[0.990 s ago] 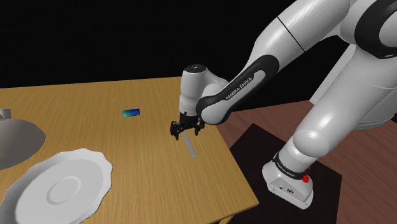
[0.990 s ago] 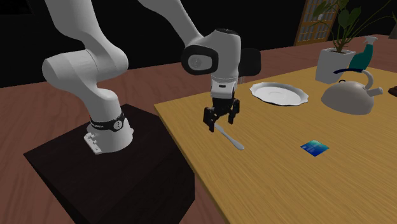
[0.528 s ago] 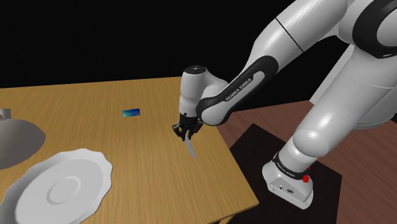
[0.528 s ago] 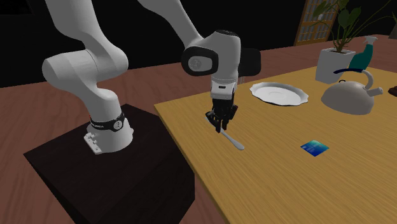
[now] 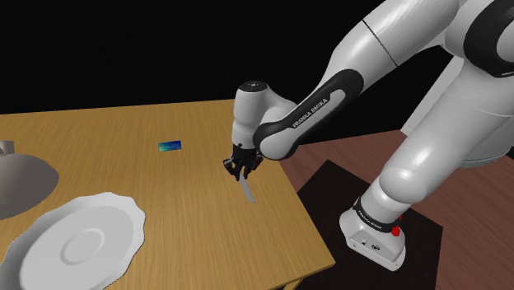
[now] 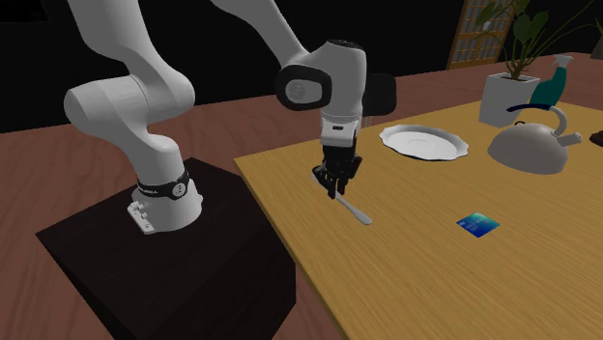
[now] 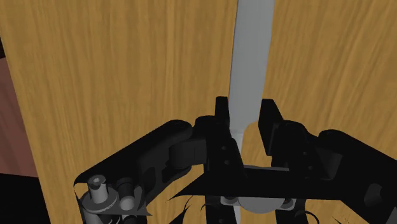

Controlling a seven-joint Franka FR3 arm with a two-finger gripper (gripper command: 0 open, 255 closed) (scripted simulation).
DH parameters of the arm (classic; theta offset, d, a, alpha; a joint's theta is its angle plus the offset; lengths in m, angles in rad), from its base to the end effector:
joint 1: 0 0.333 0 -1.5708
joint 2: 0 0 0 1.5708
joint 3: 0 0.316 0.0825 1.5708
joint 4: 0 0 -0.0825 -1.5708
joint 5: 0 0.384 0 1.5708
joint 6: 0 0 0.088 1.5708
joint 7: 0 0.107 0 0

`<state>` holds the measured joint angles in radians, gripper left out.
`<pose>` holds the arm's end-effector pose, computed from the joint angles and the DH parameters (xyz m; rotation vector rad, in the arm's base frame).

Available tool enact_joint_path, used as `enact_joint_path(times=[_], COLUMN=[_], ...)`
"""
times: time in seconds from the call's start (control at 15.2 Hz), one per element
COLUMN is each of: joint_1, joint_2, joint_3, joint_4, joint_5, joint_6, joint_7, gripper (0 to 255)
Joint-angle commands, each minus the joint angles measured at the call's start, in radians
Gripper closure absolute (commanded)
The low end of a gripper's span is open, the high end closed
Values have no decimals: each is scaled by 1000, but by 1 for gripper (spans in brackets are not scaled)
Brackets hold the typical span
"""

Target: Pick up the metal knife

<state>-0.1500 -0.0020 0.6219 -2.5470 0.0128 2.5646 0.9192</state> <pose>0.4062 0.2070 0.2724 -3.0431 0.7092 -0.0171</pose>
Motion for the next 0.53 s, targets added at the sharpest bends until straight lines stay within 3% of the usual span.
enact_joint_path(times=[0.0,0.46], joint_1=[2,15], joint_2=[-32,-130], joint_3=[2,-9], joint_4=[5,30], joint_5=[33,112], joint_6=[-32,-141], joint_7=[-23,-80], gripper=[255,255])
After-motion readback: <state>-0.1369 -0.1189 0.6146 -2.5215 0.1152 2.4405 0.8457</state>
